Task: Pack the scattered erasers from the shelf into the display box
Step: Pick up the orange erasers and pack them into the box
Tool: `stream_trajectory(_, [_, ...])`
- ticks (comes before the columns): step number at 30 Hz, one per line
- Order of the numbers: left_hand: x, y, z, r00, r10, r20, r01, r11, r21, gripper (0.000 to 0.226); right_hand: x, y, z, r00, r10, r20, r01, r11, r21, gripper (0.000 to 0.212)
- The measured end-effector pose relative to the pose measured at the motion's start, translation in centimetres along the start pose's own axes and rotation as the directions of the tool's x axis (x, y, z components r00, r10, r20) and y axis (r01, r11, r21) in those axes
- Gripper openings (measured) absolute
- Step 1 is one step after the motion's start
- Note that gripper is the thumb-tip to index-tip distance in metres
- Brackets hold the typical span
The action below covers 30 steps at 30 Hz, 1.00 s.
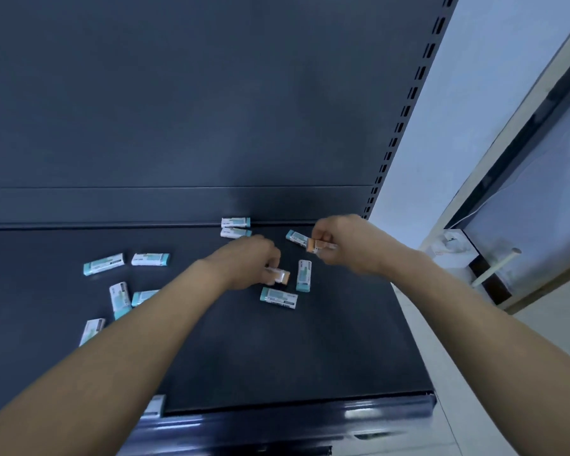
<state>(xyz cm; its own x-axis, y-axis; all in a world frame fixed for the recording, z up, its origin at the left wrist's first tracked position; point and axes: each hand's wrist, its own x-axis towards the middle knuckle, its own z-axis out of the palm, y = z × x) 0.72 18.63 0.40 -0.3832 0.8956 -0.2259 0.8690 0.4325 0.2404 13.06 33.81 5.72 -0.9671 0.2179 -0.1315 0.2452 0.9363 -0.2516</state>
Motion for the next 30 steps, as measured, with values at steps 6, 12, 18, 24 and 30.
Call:
stream_trajectory(6, [-5.0, -1.5, -3.4, 0.923, -0.139, -0.360, 0.126, 0.990, -0.060, 0.021, 0.8, -3.3, -1.1, 0.990, -0.077, -0.121, 0.076, 0.997, -0.014, 0.015])
stream_trajectory(12, [-14.0, -4.1, -6.3, 0.769, -0.205, -0.605, 0.189, 0.978, -0.090, 0.015, 1.8, -11.7, -2.7, 0.942, -0.217, -0.255, 0.208, 0.976, -0.061, 0.011])
stream_trajectory(18, [-27.5, -10.2, -6.2, 0.668, -0.300, -0.681, 0.339, 0.937, -0.080, 0.017, 1.7, -25.8, -1.3, 0.866, -0.398, -0.302, 0.375, 0.917, -0.134, 0.016])
stream_trajectory(24, [-41.8, -16.9, -5.4, 0.588, -0.406, -0.700, 0.466, 0.877, -0.118, 0.016, 0.8, -41.2, 2.1, 0.794, -0.523, -0.309, 0.482, 0.852, -0.204, 0.017])
stream_trajectory(30, [-51.6, -22.5, -5.4, 0.512, -0.460, -0.725, 0.525, 0.836, -0.160, 0.022, 0.0, -51.9, 4.6, 0.762, -0.561, -0.325, 0.514, 0.828, -0.224, 0.019])
